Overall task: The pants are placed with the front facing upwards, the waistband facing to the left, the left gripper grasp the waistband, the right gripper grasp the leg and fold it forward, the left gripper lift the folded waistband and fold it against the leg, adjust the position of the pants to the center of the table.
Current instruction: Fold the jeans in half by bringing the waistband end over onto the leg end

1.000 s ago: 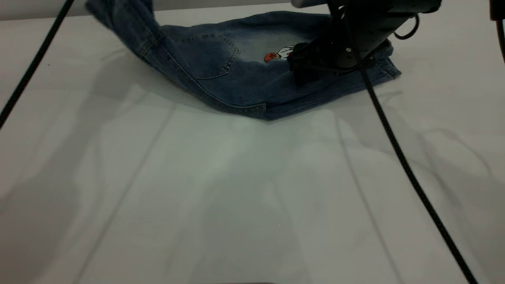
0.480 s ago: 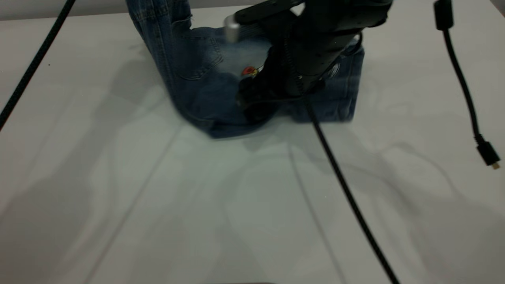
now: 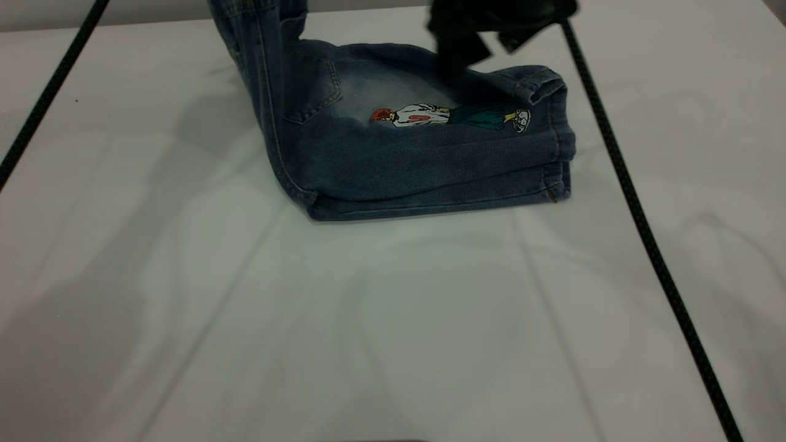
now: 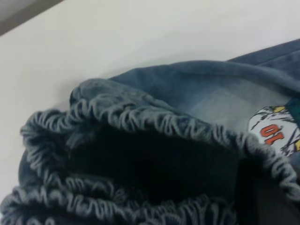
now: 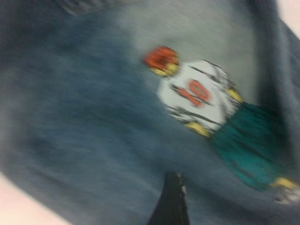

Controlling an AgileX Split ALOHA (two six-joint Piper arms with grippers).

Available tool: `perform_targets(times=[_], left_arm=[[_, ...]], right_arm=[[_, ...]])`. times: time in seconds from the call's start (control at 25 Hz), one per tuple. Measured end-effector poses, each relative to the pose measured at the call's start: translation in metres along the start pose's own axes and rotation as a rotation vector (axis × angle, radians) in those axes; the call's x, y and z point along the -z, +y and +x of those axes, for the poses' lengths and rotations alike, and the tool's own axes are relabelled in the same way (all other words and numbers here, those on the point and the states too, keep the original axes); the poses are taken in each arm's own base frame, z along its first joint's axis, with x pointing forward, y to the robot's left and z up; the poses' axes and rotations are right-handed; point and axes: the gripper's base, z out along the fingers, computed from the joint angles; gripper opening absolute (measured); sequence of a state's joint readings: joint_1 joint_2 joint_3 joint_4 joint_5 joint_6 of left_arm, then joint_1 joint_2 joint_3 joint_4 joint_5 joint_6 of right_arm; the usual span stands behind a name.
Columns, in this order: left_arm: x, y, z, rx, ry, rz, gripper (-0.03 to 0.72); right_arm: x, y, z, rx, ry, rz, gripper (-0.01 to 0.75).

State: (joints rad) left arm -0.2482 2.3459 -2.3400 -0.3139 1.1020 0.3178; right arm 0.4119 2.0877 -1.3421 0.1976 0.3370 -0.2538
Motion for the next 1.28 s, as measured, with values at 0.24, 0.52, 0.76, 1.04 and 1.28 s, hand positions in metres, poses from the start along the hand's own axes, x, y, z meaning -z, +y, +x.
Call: perform_targets(times=[0.24,0.52,0.76,1.04,1.28], left_arm=[[-0.002,-0.032,-0.007,-0.082,-0.004,0.035,0.041],[-0.011,-0.085,-0.009,-0.213,0.006,0.098,0.041],[-0.013,-0.103,-0.009,-0.256,0.008,0.12,0.041],[-0.013,-0.105,-0.008,-0.254,0.015,0.133,0.041],[-0.015,-0.125,-0.007,-0.277,0.02,0.195,0.041]], right_arm=[[-0.038,-0.019,0.028,-0.037,0.106,0.016,0.558],[-0.061,-0.019,0.046,-0.056,0.164,0.008,0.558],[-0.058,-0.018,0.045,-0.068,0.165,0.003,0.558],[0.0,-0.028,0.012,-0.054,0.098,0.014,0.558],[0.049,-0.083,0.01,-0.186,0.102,0.071,0.558]])
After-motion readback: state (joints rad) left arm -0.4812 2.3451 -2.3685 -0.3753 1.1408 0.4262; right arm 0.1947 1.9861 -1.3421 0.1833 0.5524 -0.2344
